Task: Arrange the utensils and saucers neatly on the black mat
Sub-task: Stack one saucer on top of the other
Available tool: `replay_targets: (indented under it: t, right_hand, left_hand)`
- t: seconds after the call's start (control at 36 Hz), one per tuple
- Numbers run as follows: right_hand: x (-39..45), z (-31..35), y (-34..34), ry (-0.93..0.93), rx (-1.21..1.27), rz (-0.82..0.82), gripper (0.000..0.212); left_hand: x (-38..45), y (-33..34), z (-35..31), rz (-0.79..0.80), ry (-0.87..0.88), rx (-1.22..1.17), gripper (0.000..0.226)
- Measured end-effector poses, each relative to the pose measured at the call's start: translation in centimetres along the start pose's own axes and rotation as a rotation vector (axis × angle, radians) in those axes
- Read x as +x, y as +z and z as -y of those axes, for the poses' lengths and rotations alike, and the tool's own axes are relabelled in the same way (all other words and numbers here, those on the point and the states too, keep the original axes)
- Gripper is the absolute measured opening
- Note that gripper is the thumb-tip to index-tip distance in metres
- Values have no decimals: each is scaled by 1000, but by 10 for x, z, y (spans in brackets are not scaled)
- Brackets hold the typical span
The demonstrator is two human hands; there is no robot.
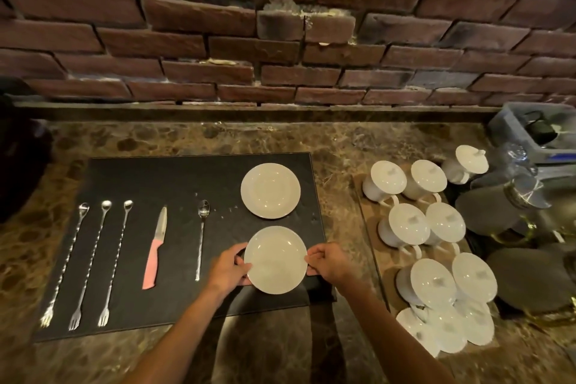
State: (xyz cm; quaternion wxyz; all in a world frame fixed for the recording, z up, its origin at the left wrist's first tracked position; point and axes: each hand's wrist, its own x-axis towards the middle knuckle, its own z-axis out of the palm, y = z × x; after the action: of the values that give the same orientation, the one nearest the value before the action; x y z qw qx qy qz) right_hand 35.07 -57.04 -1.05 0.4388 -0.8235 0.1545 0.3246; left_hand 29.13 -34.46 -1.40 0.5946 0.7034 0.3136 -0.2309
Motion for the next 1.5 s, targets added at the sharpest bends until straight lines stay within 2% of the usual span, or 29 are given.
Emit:
replay_targets:
  t: [0.33,0.72,1.08,1.33,1.44,1.5]
  right_hand:
    - [23,42,-23,-151,41,-84,12]
    - [106,94,-19,-155,-69,-91,11]
    - [128,99,-20,-149,63,-191,4]
    - [132,103,-23,-188,18,-197,7]
    - [136,102,-23,-200,22,-235,23]
    - [137,103,-21,-200,18,-209,24]
  left_hand:
    - [31,-15,-41,4,111,-74,60]
    - [99,-35,-89,-44,86,-30,58]
    - [113,-34,-107,-122,126,0,61]
    - [121,-44,-103,-175,177,88,60]
    - [123,-46,-103,-207,170,67,53]
    - [124,-44,-103,-172,142,53,50]
